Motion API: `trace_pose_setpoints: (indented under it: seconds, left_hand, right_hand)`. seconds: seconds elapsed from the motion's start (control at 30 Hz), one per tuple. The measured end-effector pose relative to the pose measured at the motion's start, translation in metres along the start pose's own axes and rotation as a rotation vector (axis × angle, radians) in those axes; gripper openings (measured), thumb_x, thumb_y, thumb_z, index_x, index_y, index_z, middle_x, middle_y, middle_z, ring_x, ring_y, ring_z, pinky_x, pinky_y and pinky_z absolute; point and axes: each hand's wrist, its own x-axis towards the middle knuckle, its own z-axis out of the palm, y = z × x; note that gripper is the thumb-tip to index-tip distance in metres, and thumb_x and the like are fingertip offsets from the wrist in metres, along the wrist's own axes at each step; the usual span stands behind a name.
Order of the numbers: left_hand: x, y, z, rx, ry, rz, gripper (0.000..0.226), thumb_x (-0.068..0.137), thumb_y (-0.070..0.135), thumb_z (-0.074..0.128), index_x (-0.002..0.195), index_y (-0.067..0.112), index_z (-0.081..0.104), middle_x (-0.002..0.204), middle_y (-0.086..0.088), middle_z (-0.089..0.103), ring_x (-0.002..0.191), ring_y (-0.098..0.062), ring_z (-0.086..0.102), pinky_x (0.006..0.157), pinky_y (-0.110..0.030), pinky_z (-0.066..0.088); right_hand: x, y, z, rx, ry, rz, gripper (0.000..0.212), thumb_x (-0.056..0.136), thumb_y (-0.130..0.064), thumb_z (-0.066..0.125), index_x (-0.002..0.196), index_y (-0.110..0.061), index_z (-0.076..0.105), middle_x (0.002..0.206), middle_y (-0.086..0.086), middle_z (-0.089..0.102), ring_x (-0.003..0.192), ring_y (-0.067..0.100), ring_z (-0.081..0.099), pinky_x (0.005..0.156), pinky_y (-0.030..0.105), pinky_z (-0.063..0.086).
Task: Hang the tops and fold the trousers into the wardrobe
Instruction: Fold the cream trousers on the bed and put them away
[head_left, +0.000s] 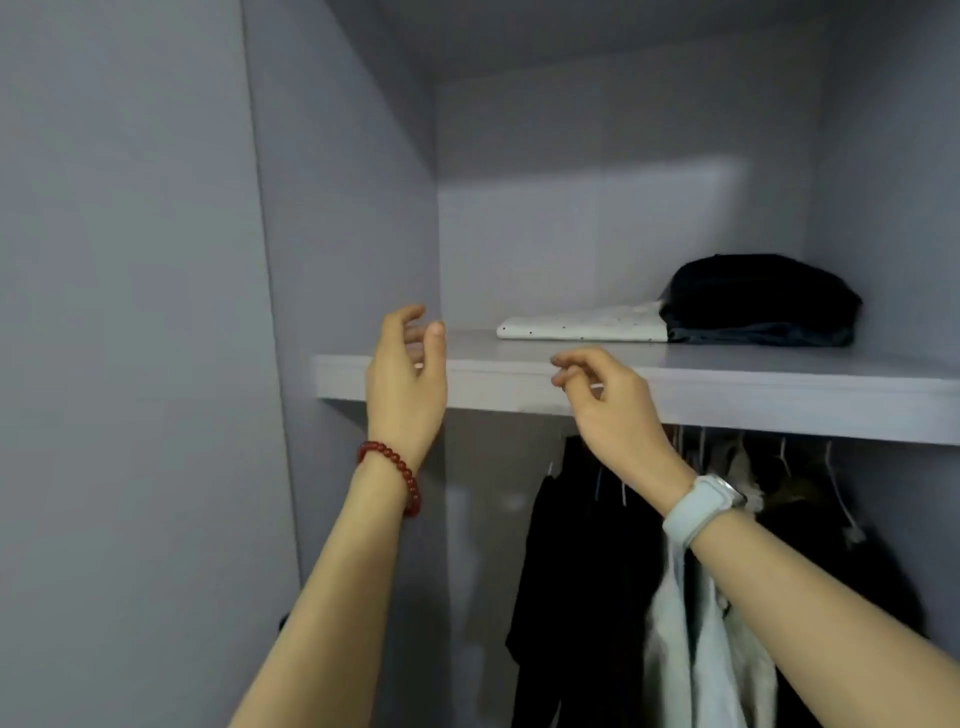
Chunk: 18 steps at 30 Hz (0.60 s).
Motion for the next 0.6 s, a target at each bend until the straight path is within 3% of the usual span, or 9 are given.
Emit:
trace_pose_setpoints:
  seconds: [0.1, 0.17, 0.23, 0.3, 0.4, 0.5, 0.6]
  left_hand:
    - [-0.072, 0.012, -0.036, -0.070, -0.007, -0.138, 0.016, 0.098, 0.022, 0.043, 0.112, 0.021, 0.051, 0.094, 0.004, 0.061, 0.079, -0.008, 0.064, 0.071, -0.010, 0.046]
    - [-0.114, 0.022, -0.066, -0.226, -0.006, -0.298, 0.017, 0.100, 0.023, 0.038, 0.103, 0.020, 0.054, 0.088, 0.002, 0.063, 0.071, -0.007, 0.064, 0.070, -0.021, 0.050]
    - [-0.152, 0.032, -0.102, -0.280, 0.018, -0.382, 0.025, 0.100, 0.025, 0.034, 0.099, 0.017, 0.057, 0.086, -0.002, 0.064, 0.073, -0.012, 0.064, 0.070, -0.027, 0.050]
    - [-0.196, 0.035, -0.148, -0.114, -0.022, -0.391, 0.024, 0.100, 0.026, 0.036, 0.096, 0.019, 0.059, 0.086, -0.001, 0.065, 0.078, -0.014, 0.064, 0.072, -0.027, 0.050]
    - [-0.250, 0.031, -0.205, 0.177, -0.111, -0.432, 0.018, 0.095, 0.033, 0.045, 0.092, 0.024, 0.060, 0.083, 0.009, 0.065, 0.079, -0.012, 0.065, 0.073, -0.020, 0.049]
    - [-0.296, 0.023, -0.285, 0.568, -0.073, -0.428, 0.020, 0.096, 0.028, 0.047, 0.099, 0.016, 0.064, 0.087, 0.009, 0.064, 0.082, -0.014, 0.062, 0.077, -0.021, 0.047]
    - [-0.330, 0.018, -0.359, 0.864, -0.007, -0.490, 0.026, 0.094, 0.030, 0.046, 0.104, 0.014, 0.064, 0.098, 0.001, 0.064, 0.086, -0.018, 0.060, 0.079, -0.030, 0.048]
  right_hand:
    - [-0.068, -0.006, 0.008, 0.053, -0.140, 0.075, 0.020, 0.094, -0.010, 0.046, 0.103, -0.015, 0.063, 0.086, -0.008, 0.062, 0.085, 0.013, 0.060, 0.071, 0.007, 0.041]
    - [-0.108, -0.014, 0.016, 0.087, -0.256, 0.137, 0.020, 0.095, -0.011, 0.045, 0.104, -0.017, 0.062, 0.086, -0.010, 0.061, 0.085, 0.010, 0.059, 0.073, 0.006, 0.041]
    - [-0.144, -0.025, 0.027, 0.127, -0.342, 0.169, 0.019, 0.095, -0.011, 0.045, 0.100, -0.020, 0.061, 0.083, -0.013, 0.061, 0.085, 0.012, 0.061, 0.076, 0.013, 0.045]
    - [-0.186, -0.045, 0.047, 0.160, -0.463, 0.168, 0.018, 0.095, -0.011, 0.045, 0.098, -0.020, 0.061, 0.081, -0.014, 0.061, 0.085, 0.015, 0.062, 0.078, 0.024, 0.048]
    - [-0.241, -0.071, 0.079, 0.192, -0.672, 0.173, 0.019, 0.096, -0.012, 0.044, 0.100, -0.014, 0.063, 0.084, -0.006, 0.063, 0.087, 0.016, 0.063, 0.079, 0.027, 0.049]
    - [-0.300, -0.108, 0.124, 0.248, -0.880, 0.131, 0.019, 0.095, -0.012, 0.047, 0.100, -0.012, 0.065, 0.084, -0.003, 0.065, 0.086, 0.021, 0.064, 0.079, 0.031, 0.050]
    - [-0.345, -0.149, 0.167, 0.315, -1.042, 0.074, 0.020, 0.095, -0.014, 0.046, 0.101, -0.014, 0.065, 0.081, -0.007, 0.064, 0.081, 0.015, 0.063, 0.077, 0.023, 0.049]
